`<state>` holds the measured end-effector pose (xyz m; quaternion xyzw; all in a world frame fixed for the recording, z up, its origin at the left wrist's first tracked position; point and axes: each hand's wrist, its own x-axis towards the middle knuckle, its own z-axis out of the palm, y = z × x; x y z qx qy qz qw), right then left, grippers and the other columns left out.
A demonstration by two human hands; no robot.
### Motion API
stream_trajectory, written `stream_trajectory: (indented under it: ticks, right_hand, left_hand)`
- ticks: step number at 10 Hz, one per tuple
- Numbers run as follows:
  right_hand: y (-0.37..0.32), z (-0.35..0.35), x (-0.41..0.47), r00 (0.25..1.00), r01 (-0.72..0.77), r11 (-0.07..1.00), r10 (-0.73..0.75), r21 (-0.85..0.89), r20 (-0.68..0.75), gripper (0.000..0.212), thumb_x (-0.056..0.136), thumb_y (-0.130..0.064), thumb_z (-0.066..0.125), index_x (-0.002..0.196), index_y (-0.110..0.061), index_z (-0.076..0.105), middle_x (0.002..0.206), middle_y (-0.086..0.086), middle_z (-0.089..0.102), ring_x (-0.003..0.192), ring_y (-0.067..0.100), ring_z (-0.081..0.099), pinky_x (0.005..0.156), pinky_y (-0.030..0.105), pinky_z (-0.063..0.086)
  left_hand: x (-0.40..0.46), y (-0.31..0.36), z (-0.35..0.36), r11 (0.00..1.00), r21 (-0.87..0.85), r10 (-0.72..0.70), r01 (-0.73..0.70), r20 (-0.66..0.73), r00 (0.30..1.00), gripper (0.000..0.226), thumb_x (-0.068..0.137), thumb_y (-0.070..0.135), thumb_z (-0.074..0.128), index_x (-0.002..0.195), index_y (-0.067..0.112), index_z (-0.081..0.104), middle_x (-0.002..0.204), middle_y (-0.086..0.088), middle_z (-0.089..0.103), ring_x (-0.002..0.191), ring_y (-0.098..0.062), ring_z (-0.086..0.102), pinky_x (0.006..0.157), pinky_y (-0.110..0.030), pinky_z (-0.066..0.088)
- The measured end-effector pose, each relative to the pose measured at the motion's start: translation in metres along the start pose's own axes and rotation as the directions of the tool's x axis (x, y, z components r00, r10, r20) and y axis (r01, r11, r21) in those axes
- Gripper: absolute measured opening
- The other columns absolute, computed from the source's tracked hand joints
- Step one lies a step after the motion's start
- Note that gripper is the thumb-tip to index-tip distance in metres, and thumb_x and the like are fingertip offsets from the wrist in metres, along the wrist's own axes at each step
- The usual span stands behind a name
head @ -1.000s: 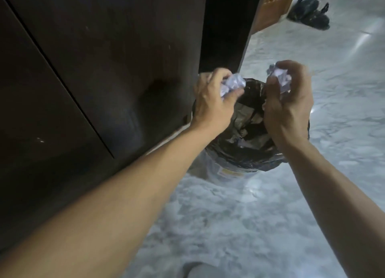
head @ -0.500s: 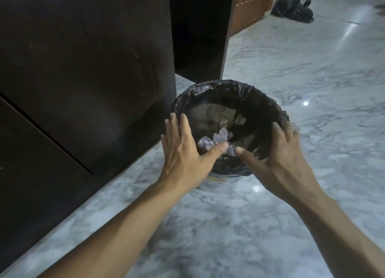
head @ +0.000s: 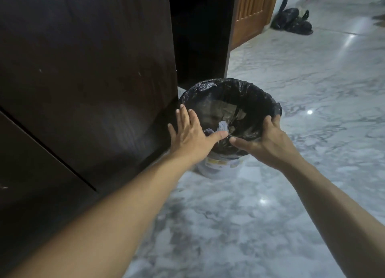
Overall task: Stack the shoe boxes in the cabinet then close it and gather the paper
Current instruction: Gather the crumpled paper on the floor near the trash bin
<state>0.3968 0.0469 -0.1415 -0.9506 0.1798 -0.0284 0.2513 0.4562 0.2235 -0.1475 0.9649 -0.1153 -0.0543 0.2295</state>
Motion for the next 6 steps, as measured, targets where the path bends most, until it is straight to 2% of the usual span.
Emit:
stream_trajectory:
  ticks: [1,2,3,5,6]
  right_hand:
    - [-0.015,0.002,0.028,0.999,-0.049,0.999,0.049,-0.018,-0.008,0.120,0.065,-0.076,0.066,0.146,0.001,0.022,0.160,0.021,0.006,0.132,0.041,0.043,0.099,0.044,0.042]
    - [-0.027,0.003,0.052,0.997,-0.074,0.997,0.074,-0.020,-0.012,0.121,0.067,-0.075,0.066,0.147,0.003,0.020,0.160,0.022,0.005,0.133,0.041,0.041,0.100,0.044,0.042]
    - [-0.033,0.002,0.067,0.997,-0.083,0.996,0.083,-0.025,0.006,0.122,0.070,-0.072,0.066,0.150,0.004,0.014,0.160,0.022,0.000,0.138,0.040,0.036,0.104,0.042,0.039]
    - [-0.033,0.004,0.077,0.997,-0.071,0.997,0.071,0.027,0.011,0.122,0.071,-0.070,0.066,0.152,0.000,0.006,0.161,0.020,-0.005,0.142,0.040,0.029,0.110,0.044,0.034]
    - [-0.024,0.012,0.061,1.000,-0.013,0.997,0.012,0.070,0.020,0.133,0.067,-0.075,0.066,0.153,-0.013,-0.013,0.162,0.015,-0.014,0.148,0.038,0.014,0.116,0.049,0.027]
  left_hand:
    - [0.023,0.007,-0.005,0.993,0.115,-0.004,0.011,-0.068,0.998,0.097,0.086,0.075,0.033,0.154,0.009,0.013,0.163,-0.008,-0.003,0.150,-0.022,-0.006,0.119,-0.052,0.001]
    - [0.041,0.011,-0.009,0.983,0.184,0.001,0.014,-0.084,0.996,0.089,0.090,0.070,0.029,0.153,0.008,0.017,0.163,-0.008,0.005,0.150,-0.023,0.004,0.120,-0.051,0.007]
    - [0.056,0.009,-0.012,0.978,0.208,-0.002,0.008,-0.028,1.000,0.086,0.093,0.064,0.031,0.154,0.008,0.007,0.163,-0.007,-0.003,0.150,-0.024,0.000,0.120,-0.051,0.006]
    - [0.060,0.002,-0.026,0.992,0.125,0.005,-0.020,0.122,0.993,0.092,0.090,0.065,0.040,0.155,0.015,-0.003,0.162,-0.002,-0.015,0.150,-0.021,-0.009,0.118,-0.057,-0.001]
    - [0.039,-0.010,-0.029,0.990,0.126,0.058,-0.064,0.054,0.997,0.091,0.090,0.061,0.046,0.155,0.016,0.000,0.163,-0.003,-0.012,0.150,-0.020,-0.007,0.118,-0.056,-0.001]
